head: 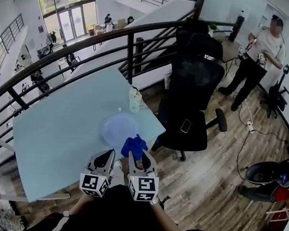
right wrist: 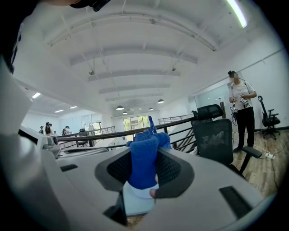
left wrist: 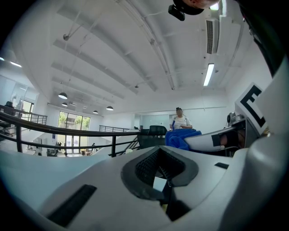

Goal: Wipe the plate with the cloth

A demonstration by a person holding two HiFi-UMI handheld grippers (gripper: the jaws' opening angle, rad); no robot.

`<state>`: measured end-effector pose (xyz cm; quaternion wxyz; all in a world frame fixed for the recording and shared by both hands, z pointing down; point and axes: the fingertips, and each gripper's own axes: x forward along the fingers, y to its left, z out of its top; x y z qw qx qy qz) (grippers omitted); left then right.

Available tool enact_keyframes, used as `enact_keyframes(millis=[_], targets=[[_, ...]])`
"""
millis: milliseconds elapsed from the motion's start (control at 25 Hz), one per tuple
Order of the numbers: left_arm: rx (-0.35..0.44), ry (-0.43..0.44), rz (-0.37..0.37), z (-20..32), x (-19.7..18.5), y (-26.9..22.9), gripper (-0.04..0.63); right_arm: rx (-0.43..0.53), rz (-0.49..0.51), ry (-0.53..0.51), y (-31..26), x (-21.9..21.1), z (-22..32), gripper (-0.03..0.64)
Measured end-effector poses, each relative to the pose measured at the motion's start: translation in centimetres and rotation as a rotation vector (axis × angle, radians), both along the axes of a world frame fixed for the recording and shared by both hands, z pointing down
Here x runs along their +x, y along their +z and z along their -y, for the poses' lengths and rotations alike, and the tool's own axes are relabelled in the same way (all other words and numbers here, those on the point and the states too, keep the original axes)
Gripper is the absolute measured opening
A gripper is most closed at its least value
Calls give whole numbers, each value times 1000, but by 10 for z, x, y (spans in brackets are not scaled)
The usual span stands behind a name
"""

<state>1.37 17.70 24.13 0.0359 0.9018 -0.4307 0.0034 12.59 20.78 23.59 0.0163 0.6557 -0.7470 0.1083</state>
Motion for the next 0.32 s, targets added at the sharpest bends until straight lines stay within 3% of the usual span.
enact_keyframes(millis=[320], targets=[[-11,-43,9,1,-10,-6,1,-21,-12,-69,-5,-17,7,120]])
